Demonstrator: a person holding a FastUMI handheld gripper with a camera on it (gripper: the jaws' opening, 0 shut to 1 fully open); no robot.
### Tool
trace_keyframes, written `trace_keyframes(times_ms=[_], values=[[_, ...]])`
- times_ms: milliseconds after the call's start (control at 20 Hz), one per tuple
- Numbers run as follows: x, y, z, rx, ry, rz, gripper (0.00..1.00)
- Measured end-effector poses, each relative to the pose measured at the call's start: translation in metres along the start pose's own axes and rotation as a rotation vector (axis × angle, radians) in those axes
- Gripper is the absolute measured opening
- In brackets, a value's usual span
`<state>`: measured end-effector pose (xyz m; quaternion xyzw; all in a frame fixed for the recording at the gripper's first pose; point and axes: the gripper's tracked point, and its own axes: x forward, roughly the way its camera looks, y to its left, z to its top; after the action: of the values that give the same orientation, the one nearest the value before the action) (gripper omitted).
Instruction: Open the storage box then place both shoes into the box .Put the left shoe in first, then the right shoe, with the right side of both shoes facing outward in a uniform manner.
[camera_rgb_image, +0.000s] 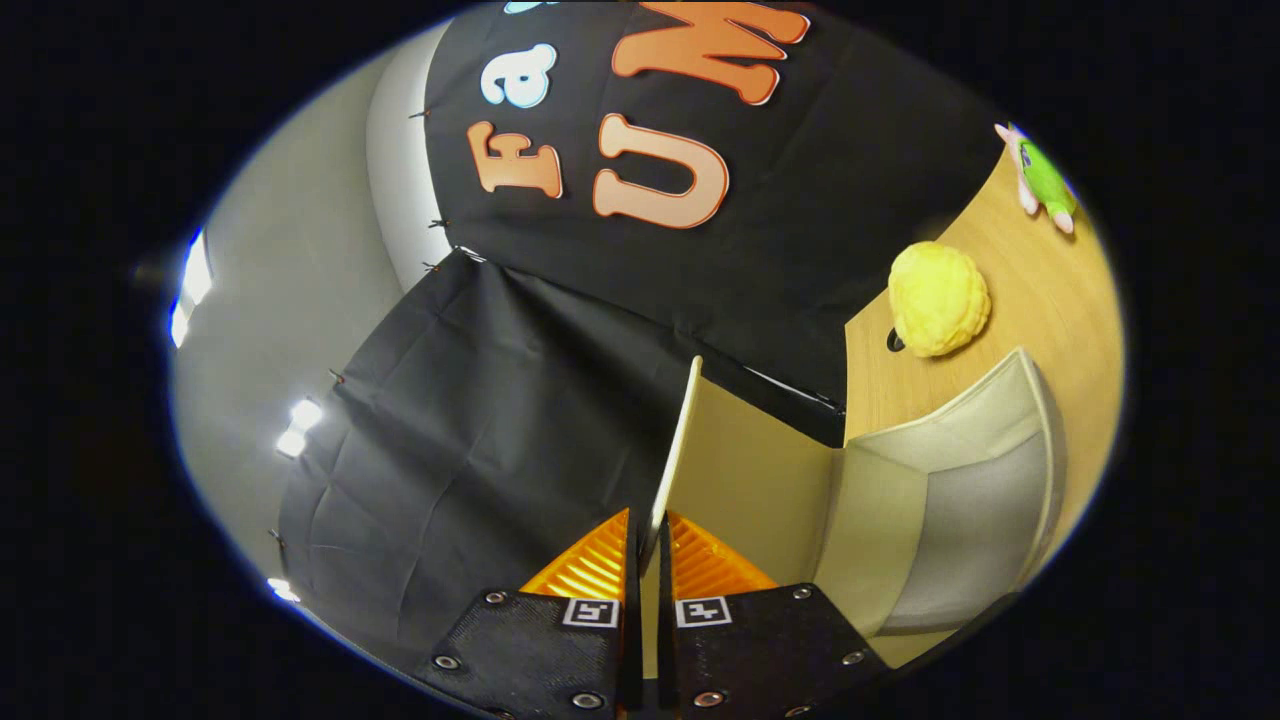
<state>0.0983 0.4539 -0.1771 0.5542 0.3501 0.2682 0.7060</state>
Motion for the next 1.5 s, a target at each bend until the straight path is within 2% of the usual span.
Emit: trace_keyframes(times_ms=[250,350,400,500,600,900,1000,1100,1300,1500], values=[[0.041,0.011,-0.004,0.077,-0.087,0.007,0.08],[0.051,0.017,0.001,0.036,-0.140,0.026,0.18],[0.053,0.021,0.001,0.020,-0.148,0.042,0.30],[0.055,0.029,-0.006,0.006,-0.121,0.077,0.44],[0.048,0.028,-0.009,-0.020,-0.089,0.065,0.58],[-0.005,-0.019,0.009,-0.284,-0.076,-0.152,0.89],[-0.028,-0.025,0.023,-0.355,-0.091,-0.206,0.95],[-0.057,-0.036,0.036,-0.444,-0.103,-0.275,0.96],[-0.124,-0.077,0.066,-0.654,-0.128,-0.469,0.97],[-0.187,-0.110,0.093,-0.791,-0.168,-0.608,0.98]])
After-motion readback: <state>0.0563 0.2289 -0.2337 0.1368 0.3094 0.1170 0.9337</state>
